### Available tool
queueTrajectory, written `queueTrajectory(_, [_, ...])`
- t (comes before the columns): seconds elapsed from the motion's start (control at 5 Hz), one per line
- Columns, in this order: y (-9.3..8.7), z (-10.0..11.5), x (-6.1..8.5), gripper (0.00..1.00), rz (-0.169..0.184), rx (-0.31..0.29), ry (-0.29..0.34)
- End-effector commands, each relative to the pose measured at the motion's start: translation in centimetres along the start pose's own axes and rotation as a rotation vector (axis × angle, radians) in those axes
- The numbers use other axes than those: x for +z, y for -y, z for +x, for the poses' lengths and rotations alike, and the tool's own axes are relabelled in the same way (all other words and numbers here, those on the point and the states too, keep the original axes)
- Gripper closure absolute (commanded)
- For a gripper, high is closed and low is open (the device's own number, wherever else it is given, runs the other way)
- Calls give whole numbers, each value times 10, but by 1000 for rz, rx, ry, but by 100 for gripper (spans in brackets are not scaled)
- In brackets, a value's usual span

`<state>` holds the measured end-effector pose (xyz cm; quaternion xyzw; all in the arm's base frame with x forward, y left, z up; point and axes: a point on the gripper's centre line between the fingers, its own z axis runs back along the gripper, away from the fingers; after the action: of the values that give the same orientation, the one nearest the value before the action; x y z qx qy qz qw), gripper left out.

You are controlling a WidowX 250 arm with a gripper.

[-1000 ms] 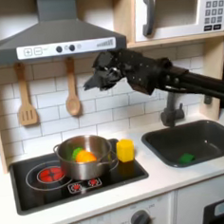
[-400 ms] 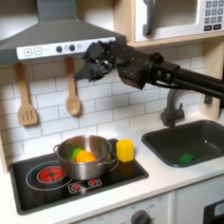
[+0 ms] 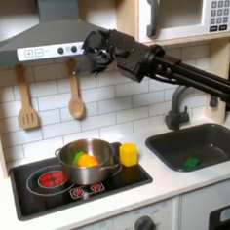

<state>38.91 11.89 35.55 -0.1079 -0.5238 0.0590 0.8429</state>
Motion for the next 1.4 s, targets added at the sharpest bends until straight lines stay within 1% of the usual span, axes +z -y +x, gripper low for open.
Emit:
queueTrajectory(0.0, [-18, -3, 22, 100, 10, 6, -37])
queueTrajectory(0.2, [-15, 4, 23, 100, -8, 9, -16])
queueTrajectory(0.4, [-7, 14, 22, 100, -41, 27, 25])
queueTrajectory(0.6, [-3, 32, 26, 100, -35, 24, 88])
queueTrajectory(0.8, [-6, 35, 20, 100, -20, 19, 102])
queueTrajectory(1.0, [-6, 33, 9, 100, -8, 15, 96])
queueTrajectory(1.2, [-9, 37, 6, 100, 12, 13, 102])
